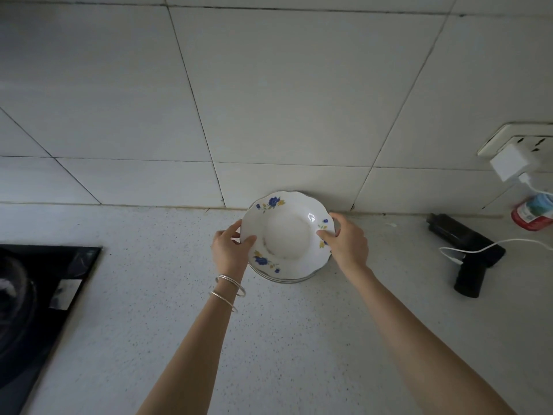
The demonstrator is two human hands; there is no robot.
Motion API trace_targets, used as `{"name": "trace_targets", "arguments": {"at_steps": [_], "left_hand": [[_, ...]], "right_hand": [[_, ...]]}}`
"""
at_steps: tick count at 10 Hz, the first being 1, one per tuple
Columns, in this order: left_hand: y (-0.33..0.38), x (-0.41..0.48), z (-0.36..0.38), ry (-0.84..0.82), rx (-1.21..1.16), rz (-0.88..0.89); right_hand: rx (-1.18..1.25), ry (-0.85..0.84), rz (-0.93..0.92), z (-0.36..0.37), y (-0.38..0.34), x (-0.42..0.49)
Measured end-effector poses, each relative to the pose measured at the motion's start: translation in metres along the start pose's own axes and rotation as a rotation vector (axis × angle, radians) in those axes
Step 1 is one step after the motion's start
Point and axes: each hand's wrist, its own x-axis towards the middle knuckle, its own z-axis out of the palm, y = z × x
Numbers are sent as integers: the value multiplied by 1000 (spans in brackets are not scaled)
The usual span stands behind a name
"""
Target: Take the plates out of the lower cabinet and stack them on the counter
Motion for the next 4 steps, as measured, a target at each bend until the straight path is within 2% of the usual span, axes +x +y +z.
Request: {"name": "trace_targets", "arguments": {"at_steps": [2, 3, 4], "left_hand": [[3, -11, -15, -91, 68, 61], [2, -21, -29, -122, 99, 168], [12, -33, -46, -65, 161, 345]], "right_hand": [[88, -70, -68, -16, -3, -14], [70, -81, -142, -27, -3, -25], [-18, -74, -287, -42, -14, -40]]}}
